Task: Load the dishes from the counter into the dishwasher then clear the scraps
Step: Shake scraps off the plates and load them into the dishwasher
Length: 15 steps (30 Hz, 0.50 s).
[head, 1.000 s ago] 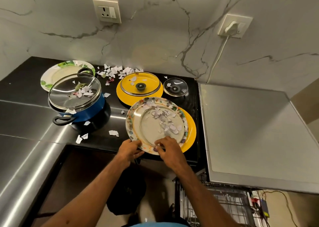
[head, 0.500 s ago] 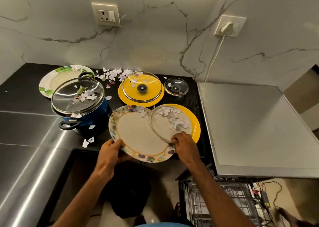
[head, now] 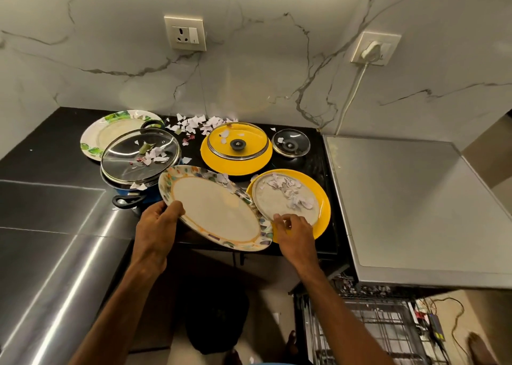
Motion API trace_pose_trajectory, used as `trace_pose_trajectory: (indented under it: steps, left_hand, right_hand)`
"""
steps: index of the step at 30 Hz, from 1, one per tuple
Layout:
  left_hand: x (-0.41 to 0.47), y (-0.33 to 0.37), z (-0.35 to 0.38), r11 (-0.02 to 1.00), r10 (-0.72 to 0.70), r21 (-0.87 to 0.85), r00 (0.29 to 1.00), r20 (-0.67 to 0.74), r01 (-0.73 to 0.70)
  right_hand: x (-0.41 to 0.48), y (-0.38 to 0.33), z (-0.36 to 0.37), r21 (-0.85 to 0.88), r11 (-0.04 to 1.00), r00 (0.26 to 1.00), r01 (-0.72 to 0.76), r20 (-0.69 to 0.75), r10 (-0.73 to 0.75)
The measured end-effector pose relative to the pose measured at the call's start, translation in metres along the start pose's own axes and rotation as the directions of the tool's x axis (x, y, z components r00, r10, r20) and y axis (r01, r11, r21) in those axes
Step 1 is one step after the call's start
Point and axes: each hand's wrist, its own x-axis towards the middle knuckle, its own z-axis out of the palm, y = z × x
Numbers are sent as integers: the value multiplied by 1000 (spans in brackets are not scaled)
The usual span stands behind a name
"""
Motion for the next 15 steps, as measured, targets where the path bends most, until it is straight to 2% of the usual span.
trace_pose_trajectory:
  steps: [4, 9, 11, 13, 15]
  left_hand:
    - [0, 15, -5, 999, 0, -43, 1000, -16, -1]
    - [0, 25, -13, 994, -15, -110, 999, -44, 10]
    - [0, 26, -17, 992, -25, -129, 998, -50, 18]
    - [0, 26, -20, 989, -21, -144, 999, -47, 14]
    - [0, 25, -21, 988, -13, -154, 999, -49, 5]
  right_hand:
    - [-6, -23, 1, 21, 999, 999, -38, -13, 39]
    - [-1, -19, -2, 40, 999, 990, -20, 138, 14]
    - [-2, -18, -6, 78, 997, 992, -10, 129, 0]
    - [-6, -27, -14, 240, 971, 996, -26, 90, 4]
    - [-8, -43, -23, 505, 850, 984, -152, 159, 81]
